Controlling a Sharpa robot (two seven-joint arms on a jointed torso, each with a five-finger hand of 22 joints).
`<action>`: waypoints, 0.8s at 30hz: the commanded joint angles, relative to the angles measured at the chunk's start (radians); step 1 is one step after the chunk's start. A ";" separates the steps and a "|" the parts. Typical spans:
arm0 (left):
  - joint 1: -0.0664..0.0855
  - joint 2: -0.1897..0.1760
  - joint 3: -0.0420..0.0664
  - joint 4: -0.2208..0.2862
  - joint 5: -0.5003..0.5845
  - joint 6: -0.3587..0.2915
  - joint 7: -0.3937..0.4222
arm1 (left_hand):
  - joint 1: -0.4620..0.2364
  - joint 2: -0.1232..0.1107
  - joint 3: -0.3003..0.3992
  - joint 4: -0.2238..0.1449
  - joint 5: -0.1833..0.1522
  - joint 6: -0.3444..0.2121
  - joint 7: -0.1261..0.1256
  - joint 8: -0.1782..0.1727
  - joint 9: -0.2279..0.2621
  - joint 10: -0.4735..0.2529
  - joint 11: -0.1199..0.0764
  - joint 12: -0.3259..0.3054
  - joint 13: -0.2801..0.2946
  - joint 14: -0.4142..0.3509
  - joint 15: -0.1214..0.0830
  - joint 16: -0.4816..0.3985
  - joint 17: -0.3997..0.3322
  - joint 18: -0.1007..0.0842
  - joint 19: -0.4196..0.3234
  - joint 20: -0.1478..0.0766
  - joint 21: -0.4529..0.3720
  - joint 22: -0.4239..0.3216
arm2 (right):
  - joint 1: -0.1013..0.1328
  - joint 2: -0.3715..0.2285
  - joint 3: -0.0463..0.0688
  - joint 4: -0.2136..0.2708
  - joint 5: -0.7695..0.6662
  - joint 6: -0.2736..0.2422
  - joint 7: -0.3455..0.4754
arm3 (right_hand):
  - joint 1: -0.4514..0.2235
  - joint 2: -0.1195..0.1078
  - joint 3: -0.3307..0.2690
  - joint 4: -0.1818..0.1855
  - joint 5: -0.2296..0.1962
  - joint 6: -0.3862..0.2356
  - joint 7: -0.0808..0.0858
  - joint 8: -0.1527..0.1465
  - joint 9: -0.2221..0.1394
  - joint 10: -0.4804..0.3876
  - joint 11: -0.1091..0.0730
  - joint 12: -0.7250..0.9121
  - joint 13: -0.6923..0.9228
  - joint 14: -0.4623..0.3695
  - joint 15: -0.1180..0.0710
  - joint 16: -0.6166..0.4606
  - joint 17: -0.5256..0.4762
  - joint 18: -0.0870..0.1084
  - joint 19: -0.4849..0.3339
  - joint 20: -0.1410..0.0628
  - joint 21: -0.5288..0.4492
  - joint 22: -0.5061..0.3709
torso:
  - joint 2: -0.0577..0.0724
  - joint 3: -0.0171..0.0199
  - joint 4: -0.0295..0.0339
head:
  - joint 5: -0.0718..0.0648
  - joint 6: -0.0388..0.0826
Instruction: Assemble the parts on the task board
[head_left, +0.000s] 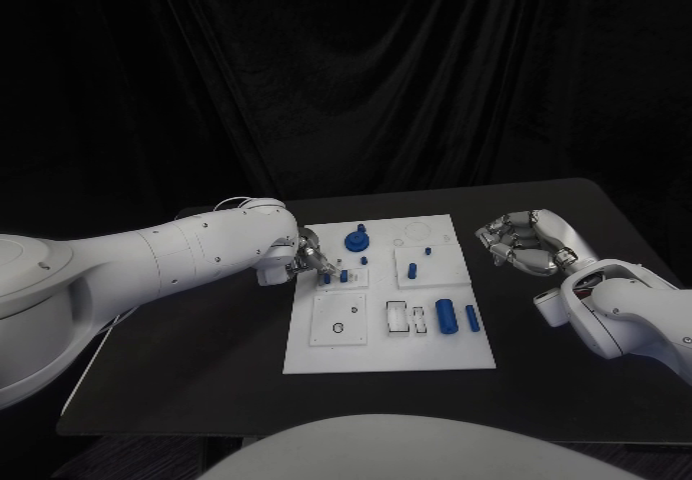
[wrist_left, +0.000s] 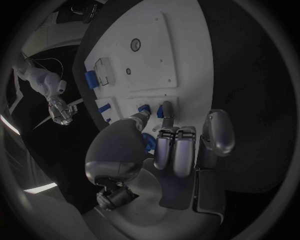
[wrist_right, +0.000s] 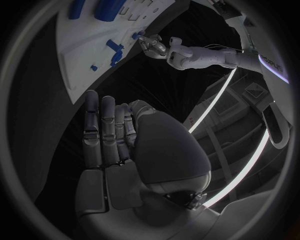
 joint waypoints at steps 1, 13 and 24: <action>-0.017 0.002 -0.008 -0.002 0.003 0.012 -0.008 | -0.027 -0.003 -0.041 0.025 -0.007 -0.004 0.016 -0.048 -0.014 0.104 0.010 0.000 0.263 0.104 0.009 0.003 0.263 0.011 0.000 0.007 -0.005 0.157 | -0.002 0.000 0.001 0.001 -0.005 0.008 -0.015 | 0.012 0.001 0.005 0.001 0.002 -0.008 0.002 0.003 -0.001 -0.008 -0.001 -0.005 -0.001 0.001 0.000 0.004 -0.001 0.008 0.006 0.000 0.003 0.024 | 0.000 0.0000 0.0000 | 0.002 0.000; -0.020 -0.023 -0.008 0.012 0.003 -0.028 -0.004 | -0.061 0.044 -0.121 0.042 -0.004 0.005 0.018 -0.055 -0.035 0.104 0.013 0.000 0.263 0.104 0.013 0.003 0.263 0.011 -0.001 0.011 -0.005 0.157 | -0.002 0.001 0.001 -0.001 -0.005 0.010 -0.018 | 0.012 0.001 0.005 0.001 0.002 -0.008 0.002 0.003 -0.001 -0.008 -0.001 -0.005 -0.001 0.001 0.000 0.004 -0.001 0.008 0.006 0.000 0.003 0.024 | 0.000 0.0001 -0.0003 | 0.012 0.000; -0.020 -0.142 -0.008 0.144 -0.043 -0.414 0.374 | -0.049 0.103 -0.264 0.042 0.057 -0.011 0.000 0.077 0.083 0.104 -0.002 0.000 0.263 0.104 0.000 0.003 0.263 0.009 0.004 -0.001 0.005 0.159 | -0.001 -0.008 0.001 0.004 -0.005 0.008 -0.017 | 0.012 0.000 0.004 0.002 0.002 -0.008 0.002 0.004 -0.002 -0.008 -0.001 -0.004 -0.003 0.001 0.000 0.005 -0.003 0.007 0.006 0.000 0.004 0.024 | 0.000 -0.0004 0.0001 | 0.053 0.000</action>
